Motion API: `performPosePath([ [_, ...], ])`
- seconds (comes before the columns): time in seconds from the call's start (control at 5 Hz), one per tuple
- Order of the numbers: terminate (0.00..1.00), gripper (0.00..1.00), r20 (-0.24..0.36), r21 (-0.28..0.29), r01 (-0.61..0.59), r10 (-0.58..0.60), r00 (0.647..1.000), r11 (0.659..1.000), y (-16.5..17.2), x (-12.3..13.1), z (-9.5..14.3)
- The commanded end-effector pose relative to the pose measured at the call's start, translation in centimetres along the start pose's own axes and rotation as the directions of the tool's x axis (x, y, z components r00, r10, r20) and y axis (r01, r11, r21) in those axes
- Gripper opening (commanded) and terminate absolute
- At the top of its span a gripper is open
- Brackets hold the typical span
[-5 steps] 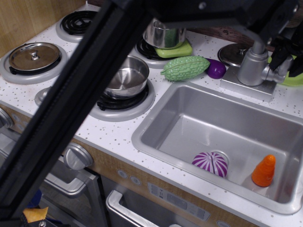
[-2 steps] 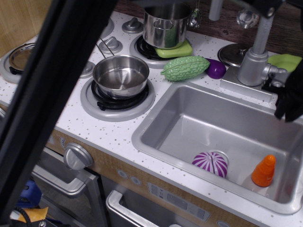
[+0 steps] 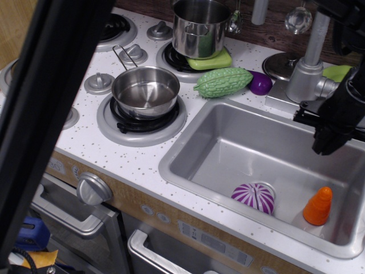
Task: Turn lever vertical to front
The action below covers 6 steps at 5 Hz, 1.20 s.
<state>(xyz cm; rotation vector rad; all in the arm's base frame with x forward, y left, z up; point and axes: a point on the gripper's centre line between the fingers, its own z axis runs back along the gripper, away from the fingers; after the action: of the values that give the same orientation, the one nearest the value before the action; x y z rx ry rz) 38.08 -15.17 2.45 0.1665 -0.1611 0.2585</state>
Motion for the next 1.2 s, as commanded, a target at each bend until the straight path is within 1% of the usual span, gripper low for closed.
performPosePath([
  [0.0, 0.00, 0.00, 0.070, -0.014, 0.007, -0.006, 0.998, 1.000, 0.2, 4.2, 6.4],
  [0.2, 0.00, 0.00, 0.095, -0.011, 0.041, -0.039, 0.995, 0.999, 1.3, 5.7, 5.6],
  [0.4, 0.00, 0.00, 0.129, -0.016, 0.077, -0.074, 0.989, 0.997, 2.9, 6.9, 4.0],
  [0.6, 0.00, 0.00, 0.147, -0.017, 0.094, -0.090, 0.985, 0.995, 3.4, 7.2, 2.7],
  [0.8, 0.00, 0.00, 0.142, -0.019, 0.101, -0.097, 0.985, 0.995, 3.1, 7.5, 2.7],
  [1.0, 0.00, 1.00, 0.133, 0.032, 0.107, -0.110, 0.985, 0.994, 3.1, 7.2, 4.2],
])
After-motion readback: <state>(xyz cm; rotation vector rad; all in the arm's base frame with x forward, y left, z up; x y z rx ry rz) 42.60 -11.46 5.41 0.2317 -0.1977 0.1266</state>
